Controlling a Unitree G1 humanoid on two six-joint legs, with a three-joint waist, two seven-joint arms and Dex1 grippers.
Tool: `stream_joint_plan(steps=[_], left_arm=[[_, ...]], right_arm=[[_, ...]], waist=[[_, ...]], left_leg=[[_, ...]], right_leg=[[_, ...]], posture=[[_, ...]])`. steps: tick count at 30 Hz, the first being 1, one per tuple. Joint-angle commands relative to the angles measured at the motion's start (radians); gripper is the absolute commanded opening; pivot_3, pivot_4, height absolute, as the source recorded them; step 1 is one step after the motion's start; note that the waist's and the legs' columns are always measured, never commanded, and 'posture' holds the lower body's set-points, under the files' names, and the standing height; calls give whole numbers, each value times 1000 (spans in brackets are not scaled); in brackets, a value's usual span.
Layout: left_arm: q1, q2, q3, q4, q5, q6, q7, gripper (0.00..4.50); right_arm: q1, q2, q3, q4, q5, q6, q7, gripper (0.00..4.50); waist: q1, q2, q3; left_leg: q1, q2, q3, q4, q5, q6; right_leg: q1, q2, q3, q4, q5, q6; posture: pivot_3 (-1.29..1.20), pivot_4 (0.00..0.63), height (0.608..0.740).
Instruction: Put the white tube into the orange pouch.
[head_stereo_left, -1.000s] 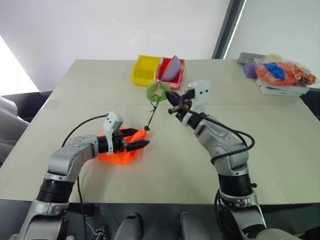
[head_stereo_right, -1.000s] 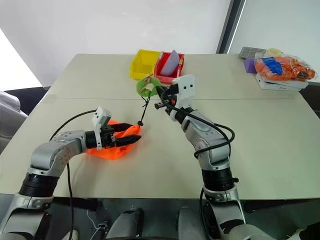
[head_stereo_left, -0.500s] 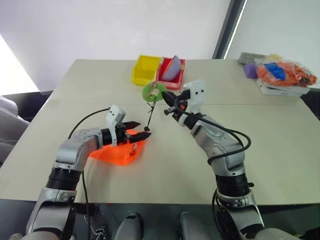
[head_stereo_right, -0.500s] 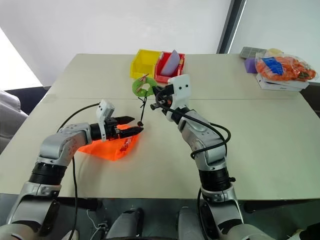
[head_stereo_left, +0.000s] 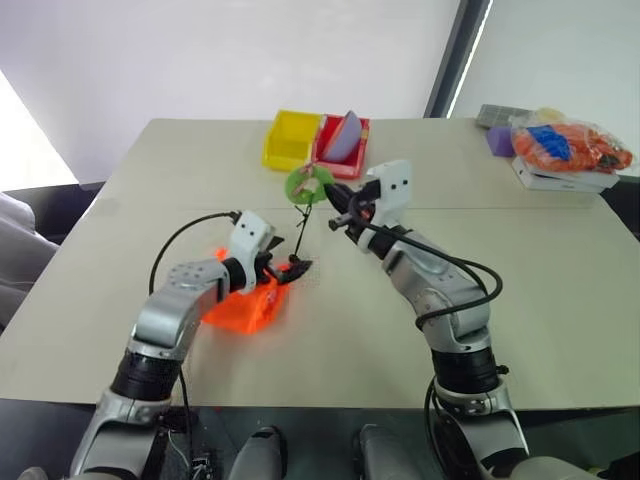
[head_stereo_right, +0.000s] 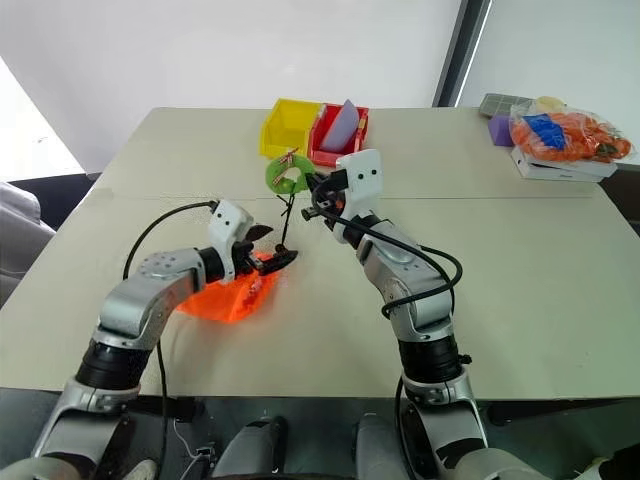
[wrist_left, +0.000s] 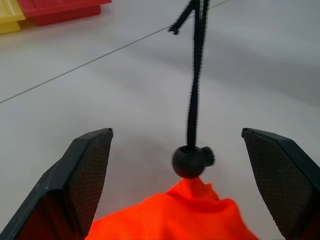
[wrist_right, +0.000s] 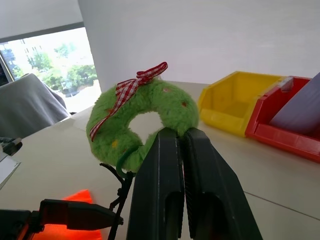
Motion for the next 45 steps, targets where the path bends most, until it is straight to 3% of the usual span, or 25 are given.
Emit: stream_joint_plan(steps=[1,14,17,22,24,34,45], left_arm=[[-1,-13,-5,-62,19,30,52,4405],[-2,-38,-39,-85,22,75,82,4405],[-6,-35,-36,-82,18,79,74,3570],[-14,-26,-36,-82,17,97,67,1031],[-16,-22,-40,-84,18,104,62,239],[11,38,-40,-83,25,120,29,241],[154,254,-51,-174,12,144,-94,241]], right_arm=[[-20,0,0,-21,2,-24,12,0],[-23,0,2,-14,-5,-26,21,0],[-25,0,1,-12,-6,-27,21,0],[-26,0,-1,-13,-9,-30,21,0],[-26,0,-3,-12,-8,-30,22,0],[-48,-6,-25,5,-13,-47,12,0],[-124,-36,-115,176,-93,-145,-116,0]], waist=[[0,0,0],[0,0,0],[0,0,0],[0,0,0],[0,0,0],[-1,0,0],[-2,0,0]], left_leg=[[0,0,0,0,0,0],[0,0,0,1,0,0],[0,0,0,1,0,0],[0,0,0,1,0,0],[0,0,0,1,0,0],[0,0,0,1,0,0],[0,0,0,0,0,0]], right_leg=[[0,0,0,0,0,0],[0,0,0,0,0,-1],[0,0,0,0,-1,-2],[0,0,0,0,-1,-2],[0,0,0,0,-1,-2],[0,1,0,0,-1,-2],[0,0,0,0,-2,-3]], posture=[[0,150,724],[0,150,724],[0,150,724],[0,150,724],[0,150,724],[0,150,724],[0,150,724]])
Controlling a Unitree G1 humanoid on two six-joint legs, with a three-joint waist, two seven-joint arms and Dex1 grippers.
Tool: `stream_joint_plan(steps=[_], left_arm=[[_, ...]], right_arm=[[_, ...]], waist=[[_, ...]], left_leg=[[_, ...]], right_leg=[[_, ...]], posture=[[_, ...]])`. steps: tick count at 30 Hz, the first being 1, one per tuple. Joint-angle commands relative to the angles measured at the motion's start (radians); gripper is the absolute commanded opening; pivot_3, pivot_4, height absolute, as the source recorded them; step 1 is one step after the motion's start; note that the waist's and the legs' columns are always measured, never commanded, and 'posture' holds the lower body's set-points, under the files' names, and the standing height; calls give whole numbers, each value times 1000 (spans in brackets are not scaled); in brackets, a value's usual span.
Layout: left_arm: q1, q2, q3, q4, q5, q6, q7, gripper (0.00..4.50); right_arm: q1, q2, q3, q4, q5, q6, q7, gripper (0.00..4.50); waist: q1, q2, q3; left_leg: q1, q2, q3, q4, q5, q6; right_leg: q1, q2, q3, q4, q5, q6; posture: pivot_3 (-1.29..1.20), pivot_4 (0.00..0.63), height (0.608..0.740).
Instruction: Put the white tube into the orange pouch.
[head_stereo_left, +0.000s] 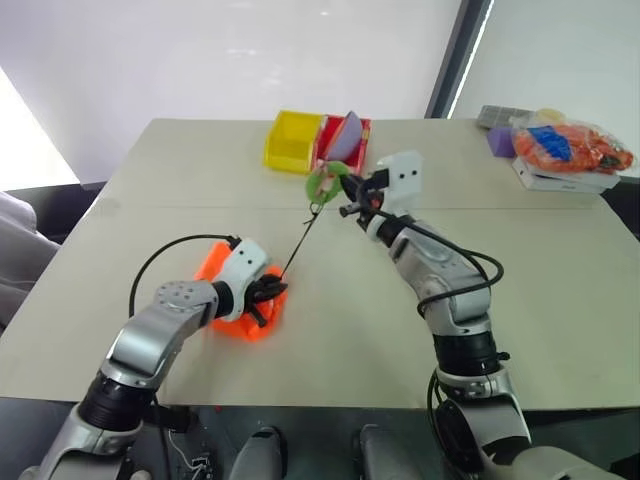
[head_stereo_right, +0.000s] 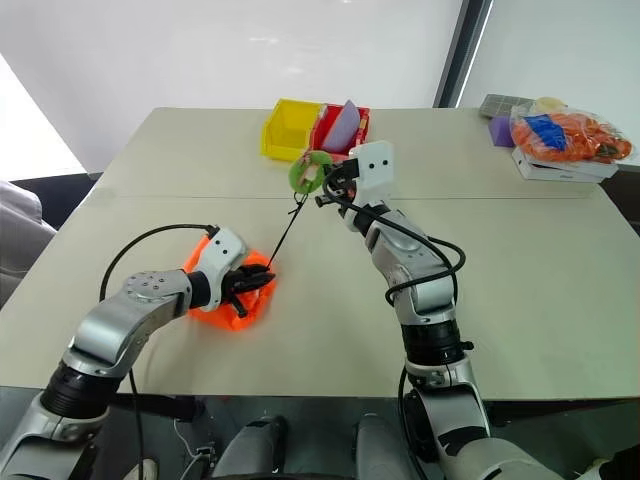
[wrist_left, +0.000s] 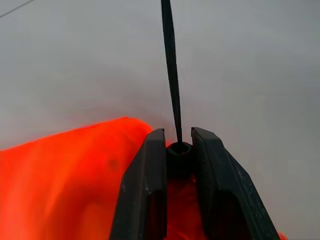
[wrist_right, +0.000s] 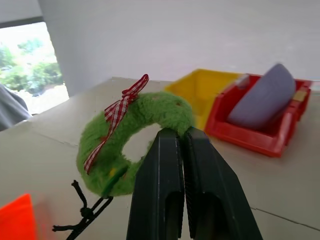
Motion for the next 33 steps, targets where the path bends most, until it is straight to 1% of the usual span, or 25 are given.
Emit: stream_joint_plan(steps=[1,4,8,12,15,16,18,21,22,24,25,29,31,33], left_arm=[[43,57,12,-12,-5,21,-37,241],[93,108,35,-33,-13,20,-62,241],[131,128,58,-54,-23,29,-56,241],[129,102,62,-62,-26,26,-27,241],[133,70,72,-70,-33,19,0,241],[136,62,75,-78,-41,15,0,241],[144,31,106,-97,-72,12,9,1301],[155,0,151,-121,-97,-3,24,2732],[155,-8,162,-123,-95,-10,37,3278],[158,-20,193,-127,-97,-39,51,4326],[161,-28,212,-131,-107,-50,53,4424],[180,-53,305,-143,-166,-87,46,4424],[189,-63,351,-140,-190,-97,50,4424],[197,-65,419,-121,-210,-123,52,4424]], right_arm=[[-60,-14,-63,24,-29,-78,-51,0],[-91,-26,-82,112,-49,-122,-77,0],[-129,-35,-93,207,-58,-166,-93,0],[-145,-32,-80,243,-47,-175,-69,0],[-137,-29,-58,240,-30,-151,-25,0],[-131,-28,-54,234,-22,-135,-10,318],[-115,-33,-43,219,-11,-98,21,1024],[-86,-48,-37,190,-9,-67,46,2509],[-76,-56,-39,176,-3,-55,58,3085],[-45,-88,-28,141,6,-38,111,4090],[-27,-111,-15,123,3,-38,146,4108],[55,-209,16,48,-1,-80,280,4108],[93,-246,6,19,8,-99,323,4108],[149,-288,-31,-12,32,-112,366,4108]], waist=[[-1,0,0],[-3,1,0],[-2,1,0],[-2,1,0],[-2,1,0],[-2,1,0],[-2,1,0],[0,1,0],[0,1,0],[1,1,0],[1,1,0],[1,1,0],[0,1,0],[1,0,0]], left_leg=[[0,0,0,0,0,0],[0,0,0,0,0,0],[0,1,0,-1,0,0],[0,1,0,-1,0,0],[0,1,0,-1,0,0],[0,1,0,-1,0,0],[0,1,0,-1,0,0],[0,1,0,-1,0,0],[0,1,0,-1,0,0],[0,1,0,-1,0,0],[0,1,0,-1,0,0],[0,1,1,0,0,0],[0,1,1,0,0,0],[0,1,1,0,0,0]], right_leg=[[0,0,0,0,0,0],[-1,0,1,0,0,0],[-1,1,1,0,0,0],[-1,0,1,0,0,0],[-1,0,1,0,0,0],[-1,0,1,0,0,0],[-1,1,1,0,0,0],[0,0,1,0,0,0],[0,0,1,0,0,0],[0,0,1,0,0,0],[0,0,1,0,0,0],[0,0,1,-2,0,0],[0,0,1,-2,0,0],[0,0,1,-2,0,0]], posture=[[0,150,724],[0,150,724],[0,150,724],[0,150,724],[0,150,724],[0,150,724],[0,150,724],[0,150,724],[0,150,724],[0,150,724],[0,150,724],[0,150,724],[0,150,724],[0,150,724]])
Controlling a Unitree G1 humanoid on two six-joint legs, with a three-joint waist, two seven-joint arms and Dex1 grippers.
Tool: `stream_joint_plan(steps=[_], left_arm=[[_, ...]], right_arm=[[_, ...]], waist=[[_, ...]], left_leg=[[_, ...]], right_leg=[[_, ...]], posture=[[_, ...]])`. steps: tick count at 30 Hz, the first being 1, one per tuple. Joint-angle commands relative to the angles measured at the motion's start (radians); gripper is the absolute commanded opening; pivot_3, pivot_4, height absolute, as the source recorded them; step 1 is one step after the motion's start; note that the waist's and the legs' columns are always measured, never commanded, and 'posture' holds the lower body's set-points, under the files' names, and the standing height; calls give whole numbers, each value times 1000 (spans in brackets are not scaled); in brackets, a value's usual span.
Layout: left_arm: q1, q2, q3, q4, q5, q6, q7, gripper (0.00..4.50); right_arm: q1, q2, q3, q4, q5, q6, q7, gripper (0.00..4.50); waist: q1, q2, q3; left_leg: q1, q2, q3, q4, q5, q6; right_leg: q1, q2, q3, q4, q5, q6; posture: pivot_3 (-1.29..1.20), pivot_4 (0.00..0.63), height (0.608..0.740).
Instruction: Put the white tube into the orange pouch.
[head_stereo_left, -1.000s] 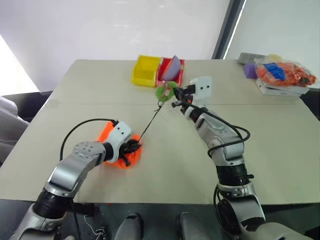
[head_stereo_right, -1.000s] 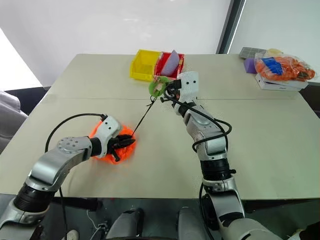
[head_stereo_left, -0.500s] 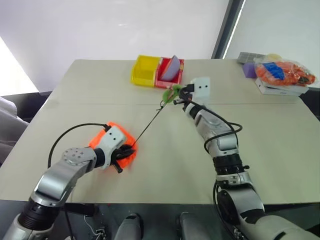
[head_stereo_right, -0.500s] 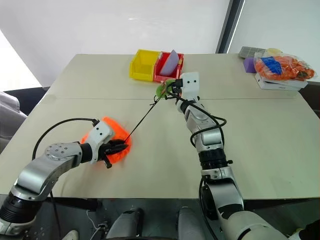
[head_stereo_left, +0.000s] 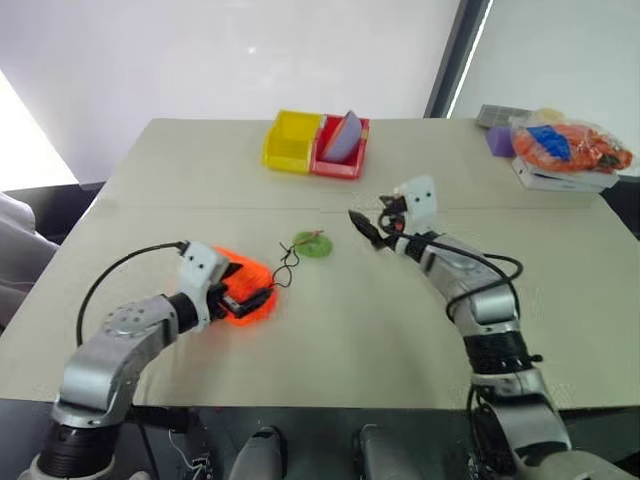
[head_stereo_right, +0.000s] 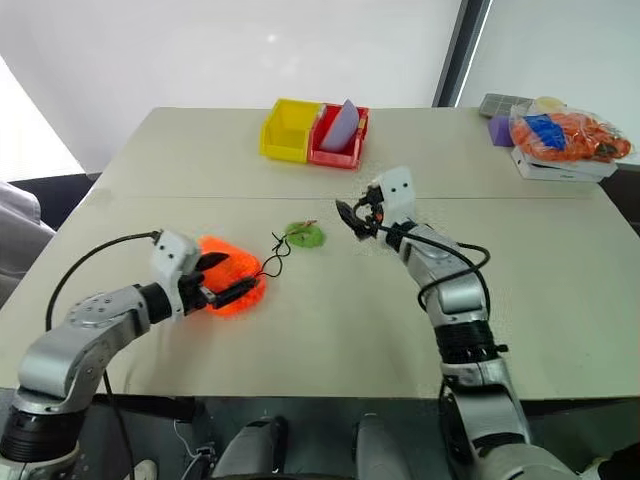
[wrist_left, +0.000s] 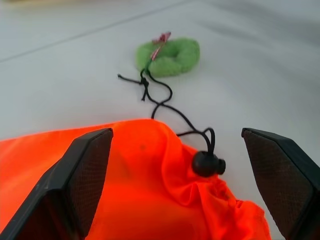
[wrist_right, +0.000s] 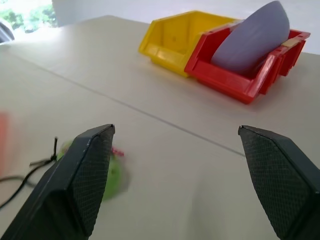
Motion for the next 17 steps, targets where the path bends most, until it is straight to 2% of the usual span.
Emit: stream_joint_plan(steps=[1,7,10,13,17], left_arm=[[8,0,132,-5,-47,-55,9,4424],[129,39,275,94,-34,-135,-16,4424],[237,35,325,151,-16,-209,-36,4424],[286,32,317,164,-12,-247,-46,4424],[279,22,309,159,-37,-261,-46,4424]], right_arm=[[66,-58,-59,-97,46,-46,79,4108],[263,-172,-100,-168,78,-63,191,4108],[341,-204,-112,-175,87,-91,236,4108],[356,-199,-100,-159,73,-114,239,4108],[347,-178,-91,-148,69,-125,230,4108]], waist=[[2,0,0],[1,-1,0],[0,-1,0],[3,-3,1],[12,-6,1]], left_leg=[[0,0,0,0,0,0],[0,0,1,0,0,0],[0,0,2,0,0,0],[0,0,2,1,-1,-1],[-1,0,2,2,-3,-4]], right_leg=[[0,0,0,0,0,0],[1,-1,0,-2,0,0],[1,-3,0,-2,0,0],[-2,-6,0,-3,0,-1],[-4,-9,0,-5,0,-1]], posture=[[0,150,724],[0,150,724],[0,150,724],[0,150,724],[0,150,724]])
